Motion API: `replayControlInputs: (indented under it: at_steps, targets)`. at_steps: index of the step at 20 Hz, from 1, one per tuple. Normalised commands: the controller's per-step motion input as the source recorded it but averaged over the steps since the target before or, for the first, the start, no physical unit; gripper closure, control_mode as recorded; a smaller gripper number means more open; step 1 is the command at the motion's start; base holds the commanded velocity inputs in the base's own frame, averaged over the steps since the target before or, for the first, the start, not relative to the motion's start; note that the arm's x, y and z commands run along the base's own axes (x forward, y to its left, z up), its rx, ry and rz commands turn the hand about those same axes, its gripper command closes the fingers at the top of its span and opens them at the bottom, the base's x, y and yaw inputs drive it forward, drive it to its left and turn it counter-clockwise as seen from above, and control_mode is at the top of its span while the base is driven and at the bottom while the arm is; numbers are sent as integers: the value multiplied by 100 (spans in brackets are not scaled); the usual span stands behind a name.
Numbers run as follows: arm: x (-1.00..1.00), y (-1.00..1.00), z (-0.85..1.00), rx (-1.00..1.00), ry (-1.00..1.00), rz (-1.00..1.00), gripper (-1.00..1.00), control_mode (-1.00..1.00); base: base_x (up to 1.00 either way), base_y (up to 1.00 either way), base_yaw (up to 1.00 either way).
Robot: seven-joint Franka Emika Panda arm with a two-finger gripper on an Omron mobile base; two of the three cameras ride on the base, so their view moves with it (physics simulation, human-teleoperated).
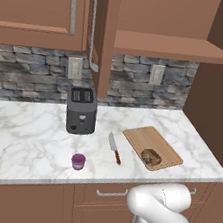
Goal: Pick the bread, place it on the cutting board, pick the jam, place it on the counter, and close the cabinet.
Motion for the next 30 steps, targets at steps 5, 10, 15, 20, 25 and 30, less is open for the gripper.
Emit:
replayControlInputs:
  at_steps: [5,10,15,20,25,30]
  targets:
    - [15,-5,0,0,0,1,-100,-100,0,0,0]
    - [22,-2,0,0,0,3,-100,-100,0,0,0]
    - [23,-13,0,2,0,4,-100,-100,0,0,0]
    - [19,-20,4,4,0,5,-100,-100,0,0,0]
    - [6,-20,4,4,0,4,-100,-100,0,0,0]
    - [1,-19,1,2,0,4,-100,-100,0,0,0]
